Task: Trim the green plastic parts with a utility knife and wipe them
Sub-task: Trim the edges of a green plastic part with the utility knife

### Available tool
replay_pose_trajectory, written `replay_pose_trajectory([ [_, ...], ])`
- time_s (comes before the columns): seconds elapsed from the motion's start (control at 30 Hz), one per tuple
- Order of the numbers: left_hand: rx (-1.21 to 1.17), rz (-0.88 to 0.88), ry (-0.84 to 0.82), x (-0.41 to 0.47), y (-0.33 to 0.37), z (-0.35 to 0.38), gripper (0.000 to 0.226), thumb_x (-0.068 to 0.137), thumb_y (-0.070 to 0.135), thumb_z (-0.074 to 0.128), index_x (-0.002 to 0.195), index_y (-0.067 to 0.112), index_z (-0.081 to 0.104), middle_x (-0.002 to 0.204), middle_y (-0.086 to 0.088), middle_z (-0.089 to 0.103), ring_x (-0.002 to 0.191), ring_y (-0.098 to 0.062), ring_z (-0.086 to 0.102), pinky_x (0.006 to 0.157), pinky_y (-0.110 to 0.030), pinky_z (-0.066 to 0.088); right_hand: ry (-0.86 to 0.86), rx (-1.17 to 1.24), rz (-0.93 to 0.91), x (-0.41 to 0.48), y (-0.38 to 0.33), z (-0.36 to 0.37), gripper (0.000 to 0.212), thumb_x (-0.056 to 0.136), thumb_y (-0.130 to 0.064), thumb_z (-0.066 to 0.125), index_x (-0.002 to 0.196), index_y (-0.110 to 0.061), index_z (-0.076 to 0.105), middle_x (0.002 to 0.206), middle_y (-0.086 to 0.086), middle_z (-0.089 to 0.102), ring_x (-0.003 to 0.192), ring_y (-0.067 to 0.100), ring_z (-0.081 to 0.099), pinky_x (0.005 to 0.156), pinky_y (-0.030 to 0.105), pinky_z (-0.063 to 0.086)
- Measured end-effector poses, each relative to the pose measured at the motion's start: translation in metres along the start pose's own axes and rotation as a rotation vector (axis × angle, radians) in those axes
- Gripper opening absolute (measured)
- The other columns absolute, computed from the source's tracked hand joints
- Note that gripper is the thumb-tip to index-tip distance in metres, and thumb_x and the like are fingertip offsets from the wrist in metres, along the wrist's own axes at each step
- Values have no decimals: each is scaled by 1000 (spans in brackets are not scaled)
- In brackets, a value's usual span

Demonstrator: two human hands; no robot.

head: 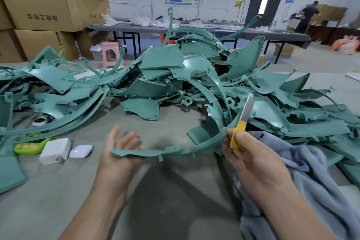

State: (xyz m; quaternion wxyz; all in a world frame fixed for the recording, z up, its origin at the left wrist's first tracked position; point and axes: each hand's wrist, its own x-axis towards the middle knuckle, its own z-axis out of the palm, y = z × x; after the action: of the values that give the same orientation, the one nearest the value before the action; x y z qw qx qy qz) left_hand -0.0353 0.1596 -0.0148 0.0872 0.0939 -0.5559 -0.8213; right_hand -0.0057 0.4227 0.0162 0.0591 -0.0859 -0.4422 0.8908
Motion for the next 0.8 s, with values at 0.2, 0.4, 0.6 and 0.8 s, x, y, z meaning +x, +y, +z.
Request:
replay_pose_trajectory([
  [0.2, 791, 745, 33, -11, 12, -13, 72, 73, 10, 89, 133, 40, 62, 134, 23, 59, 121, 7, 56, 100, -20, 48, 80, -16, -78, 7, 2, -5, 17, 74, -16, 70, 81, -8, 83, 101, 11, 78, 86, 14, 75, 74, 24, 61],
  [0.4, 1140, 992, -177, -28, -3, 5, 28, 83, 35, 59, 94, 27, 84, 98, 14, 78, 86, -9, 73, 79, -25, 55, 181, -727, -167, 2, 9, -11, 14, 92, -23, 73, 87, -31, 83, 69, -9, 73, 59, 6, 59, 58, 24, 44],
  [0.6, 1221, 1072, -51, -21, -5, -1, 31, 84, 22, 56, 99, 21, 83, 102, 8, 78, 90, -16, 72, 85, -26, 47, -138, -1104, -530, -28, 17, 7, 23, 83, -42, 64, 71, -23, 70, 60, 0, 61, 56, 14, 51, 54, 32, 38],
  [0.8, 1193, 1097, -75, -18, -7, -2, 32, 82, 15, 57, 100, 18, 82, 103, 7, 78, 95, -11, 62, 86, -25, 43, -236, -1224, -508, -31, 27, 17, 30, 89, -36, 67, 65, -19, 57, 57, 4, 51, 52, 8, 43, 52, 24, 34],
])
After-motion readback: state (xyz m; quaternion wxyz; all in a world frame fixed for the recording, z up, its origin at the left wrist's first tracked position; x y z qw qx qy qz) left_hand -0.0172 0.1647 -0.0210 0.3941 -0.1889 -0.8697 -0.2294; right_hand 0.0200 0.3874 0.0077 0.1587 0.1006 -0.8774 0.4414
